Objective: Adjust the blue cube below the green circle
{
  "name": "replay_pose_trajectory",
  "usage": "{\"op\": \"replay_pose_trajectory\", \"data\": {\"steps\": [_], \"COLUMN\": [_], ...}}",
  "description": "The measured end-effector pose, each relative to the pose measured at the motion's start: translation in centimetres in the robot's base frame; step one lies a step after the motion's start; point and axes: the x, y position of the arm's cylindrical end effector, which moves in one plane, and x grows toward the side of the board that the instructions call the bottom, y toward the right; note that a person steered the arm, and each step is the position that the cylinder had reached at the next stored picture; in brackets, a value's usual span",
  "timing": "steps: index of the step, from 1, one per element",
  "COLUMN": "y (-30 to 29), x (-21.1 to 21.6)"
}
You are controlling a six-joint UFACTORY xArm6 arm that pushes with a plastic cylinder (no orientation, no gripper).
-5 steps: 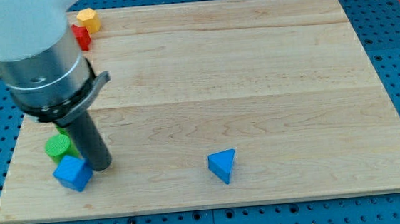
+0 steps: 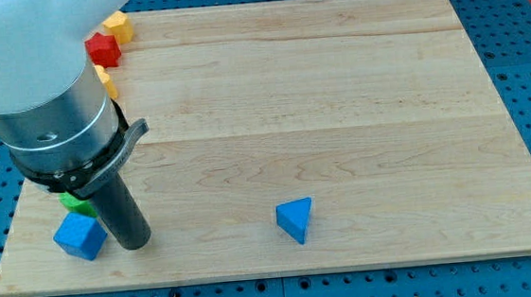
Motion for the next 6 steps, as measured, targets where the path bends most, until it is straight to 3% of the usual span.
{"op": "replay_pose_trajectory", "data": {"steps": [3,4,5,6], "y": [-3.8,-0.4,7.2,8.6], "x": [0.0,0.1,0.1,4.5]}}
